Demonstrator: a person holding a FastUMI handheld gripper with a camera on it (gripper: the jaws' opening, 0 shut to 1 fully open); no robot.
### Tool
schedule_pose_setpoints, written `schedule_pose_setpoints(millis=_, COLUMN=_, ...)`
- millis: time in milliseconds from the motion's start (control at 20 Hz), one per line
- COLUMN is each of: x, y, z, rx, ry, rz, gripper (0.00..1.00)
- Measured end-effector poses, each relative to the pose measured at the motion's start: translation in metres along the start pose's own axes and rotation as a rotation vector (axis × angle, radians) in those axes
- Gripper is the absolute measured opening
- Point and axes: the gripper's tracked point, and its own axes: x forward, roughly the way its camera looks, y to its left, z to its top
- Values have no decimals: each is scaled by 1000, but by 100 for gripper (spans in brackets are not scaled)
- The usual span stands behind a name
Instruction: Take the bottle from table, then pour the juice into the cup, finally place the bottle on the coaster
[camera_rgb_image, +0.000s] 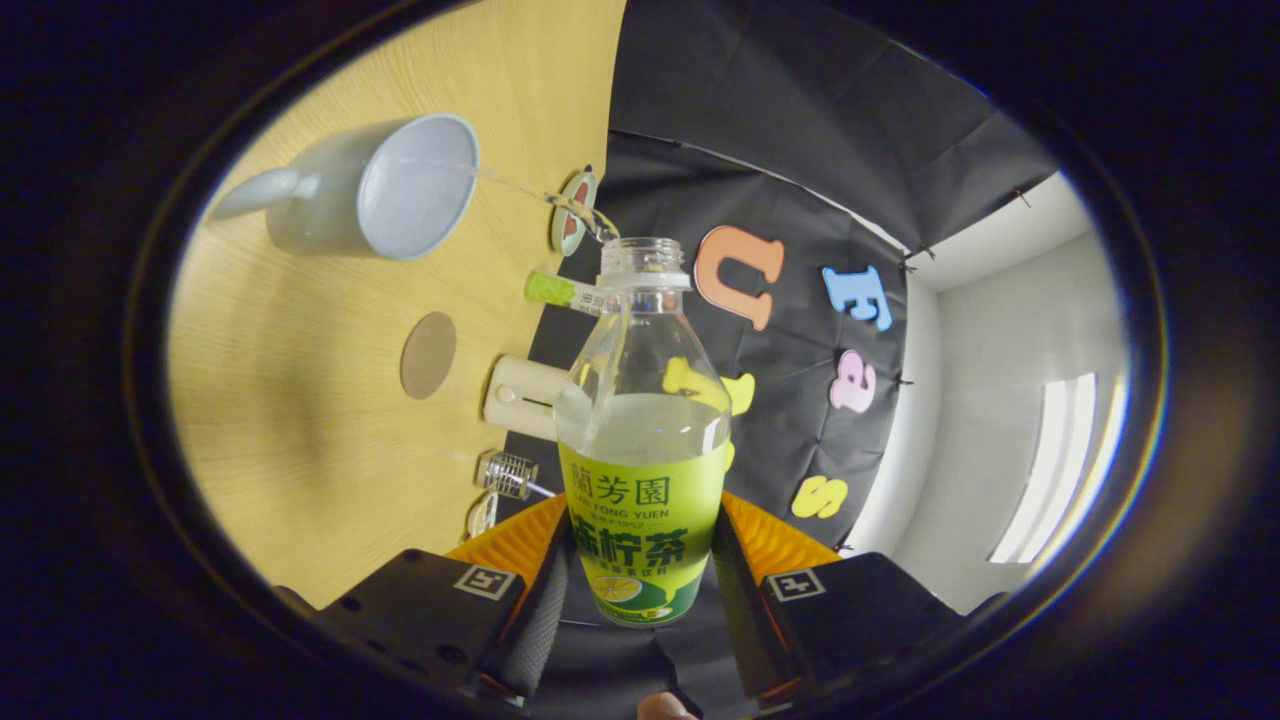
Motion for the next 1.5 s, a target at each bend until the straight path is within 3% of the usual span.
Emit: schedule_pose_setpoints(millis=1500, x=5, y=-46, z=-16, rx=-136, ry=19, rz=-61, gripper=76)
